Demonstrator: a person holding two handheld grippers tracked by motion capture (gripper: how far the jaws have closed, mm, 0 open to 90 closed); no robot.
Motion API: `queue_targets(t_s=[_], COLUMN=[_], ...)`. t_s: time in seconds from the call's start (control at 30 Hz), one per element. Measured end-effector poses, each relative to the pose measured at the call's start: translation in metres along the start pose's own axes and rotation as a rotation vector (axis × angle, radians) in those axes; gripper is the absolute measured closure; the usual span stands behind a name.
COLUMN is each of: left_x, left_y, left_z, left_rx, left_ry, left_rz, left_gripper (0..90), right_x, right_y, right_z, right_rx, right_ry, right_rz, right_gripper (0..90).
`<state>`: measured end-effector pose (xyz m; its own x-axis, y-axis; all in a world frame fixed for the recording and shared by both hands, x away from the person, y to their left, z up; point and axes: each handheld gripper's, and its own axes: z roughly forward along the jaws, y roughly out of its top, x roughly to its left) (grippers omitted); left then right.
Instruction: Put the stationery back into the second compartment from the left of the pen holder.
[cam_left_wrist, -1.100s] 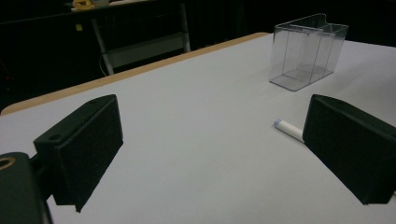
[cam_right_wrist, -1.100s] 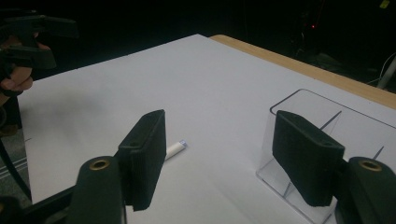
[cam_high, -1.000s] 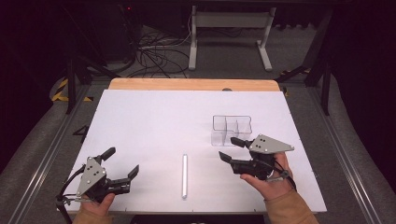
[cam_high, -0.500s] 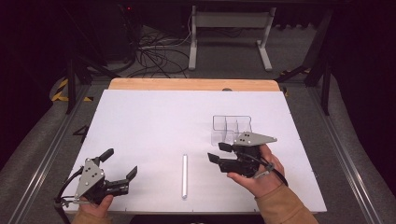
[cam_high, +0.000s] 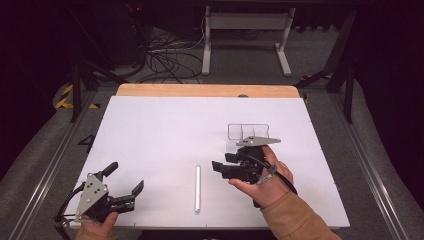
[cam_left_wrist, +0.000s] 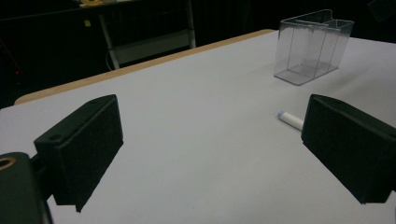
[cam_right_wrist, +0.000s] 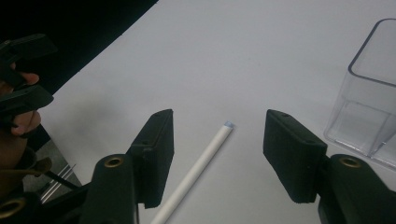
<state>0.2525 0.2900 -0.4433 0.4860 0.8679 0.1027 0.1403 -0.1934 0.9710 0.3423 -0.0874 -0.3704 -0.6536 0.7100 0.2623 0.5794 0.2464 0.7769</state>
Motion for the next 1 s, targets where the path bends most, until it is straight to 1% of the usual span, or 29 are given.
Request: queue_targets(t_s=[0.13, 0.27, 0.33, 0.43, 0.53, 0.7, 0.73, 0.77, 0.83, 0.87, 1.0], left_x=[0.000, 0.000, 0.000, 0.000, 0.000, 0.000, 0.000, 0.000, 0.000, 0.000, 0.000], left_y=[0.000, 0.000, 0.000, 0.000, 0.000, 0.000, 0.000, 0.000, 0.000, 0.000, 0.000], left_z=[0.000, 0.001, 0.001, 0.002, 0.003, 0.003, 0.003, 0.003, 0.004, 0.004, 0.004], left_rx=[0.002, 0.003, 0.005, 0.008, 0.008, 0.008, 0.009, 0.009, 0.009, 0.010, 0.010], left_ry=[0.001, -0.001, 0.000, 0.000, -0.004, -0.003, -0.003, -0.003, -0.005, -0.005, -0.007], left_rz=[0.000, 0.000, 0.000, 0.001, 0.001, 0.000, 0.000, 0.000, -0.001, -0.001, -0.001], left_gripper=[6.3, 6.2, 6.3, 6.3, 6.3, 6.3, 6.3, 6.4, 6.4, 6.4, 6.4], right_x=[0.004, 0.007, 0.009, 0.012, 0.014, 0.017, 0.018, 0.019, 0.020, 0.020, 0.020], right_y=[0.002, 0.003, 0.004, 0.008, 0.012, 0.016, 0.016, 0.017, 0.018, 0.019, 0.022], right_z=[0.002, 0.004, 0.005, 0.008, 0.013, 0.021, 0.023, 0.025, 0.028, 0.030, 0.037], right_rx=[0.008, 0.030, 0.050, 0.096, 0.151, 0.221, 0.226, 0.239, 0.259, 0.266, 0.306], right_ry=[-0.014, -0.035, -0.052, -0.083, -0.106, -0.134, -0.148, -0.149, -0.146, -0.149, -0.165], right_rz=[0.012, 0.030, 0.059, 0.119, 0.153, 0.198, 0.219, 0.238, 0.253, 0.257, 0.304], right_gripper=[43.2, 43.1, 43.2, 44.4, 44.8, 45.1, 45.1, 45.0, 45.6, 45.6, 46.5])
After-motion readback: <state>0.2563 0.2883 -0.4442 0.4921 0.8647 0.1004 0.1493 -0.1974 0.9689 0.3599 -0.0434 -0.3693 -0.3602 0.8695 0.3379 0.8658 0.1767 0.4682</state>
